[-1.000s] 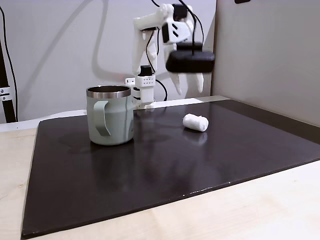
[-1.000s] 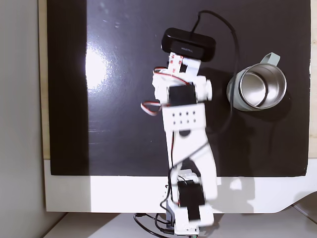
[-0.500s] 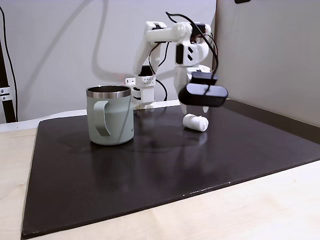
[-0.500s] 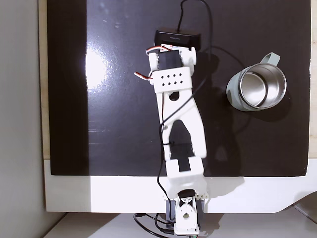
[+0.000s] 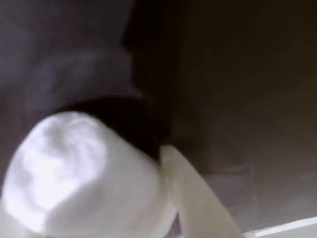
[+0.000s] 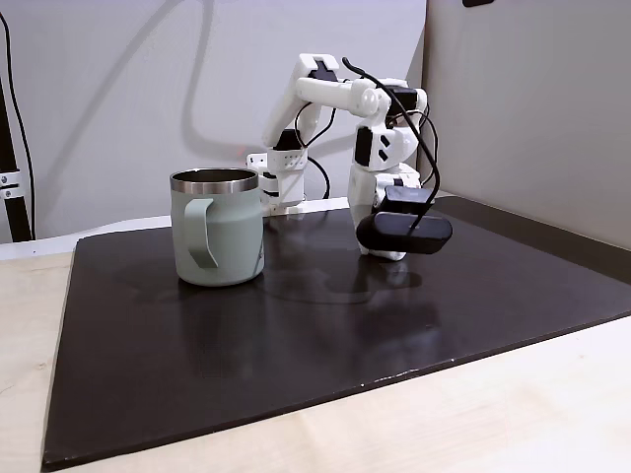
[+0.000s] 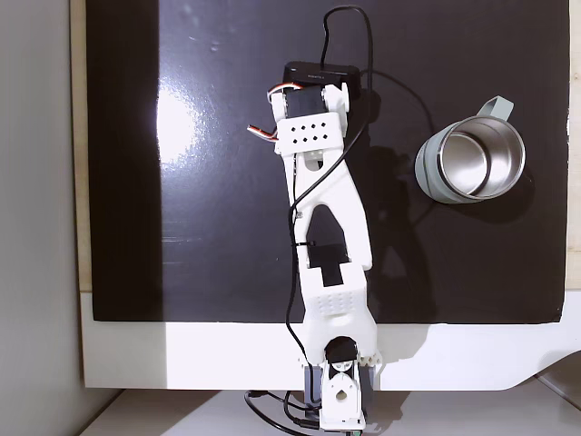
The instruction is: Grasp a gauze and put it in the cup.
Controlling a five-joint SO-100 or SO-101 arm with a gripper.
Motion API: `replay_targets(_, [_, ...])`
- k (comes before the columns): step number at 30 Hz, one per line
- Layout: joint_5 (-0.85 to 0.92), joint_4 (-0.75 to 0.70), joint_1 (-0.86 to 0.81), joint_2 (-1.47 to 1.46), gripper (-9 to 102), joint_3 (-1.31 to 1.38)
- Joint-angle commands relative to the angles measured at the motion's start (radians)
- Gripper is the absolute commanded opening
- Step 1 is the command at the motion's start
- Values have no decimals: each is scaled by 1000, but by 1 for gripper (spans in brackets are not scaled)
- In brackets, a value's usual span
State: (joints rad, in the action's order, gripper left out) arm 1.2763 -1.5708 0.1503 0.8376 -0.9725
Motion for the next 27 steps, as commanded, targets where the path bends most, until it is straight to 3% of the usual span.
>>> replay_targets(1, [-3,25,-5,20,19,-5])
replay_targets(9, [-5,9,-9,46,3,-5])
replay_targets(27, [-34,-160,-71,446,0,146])
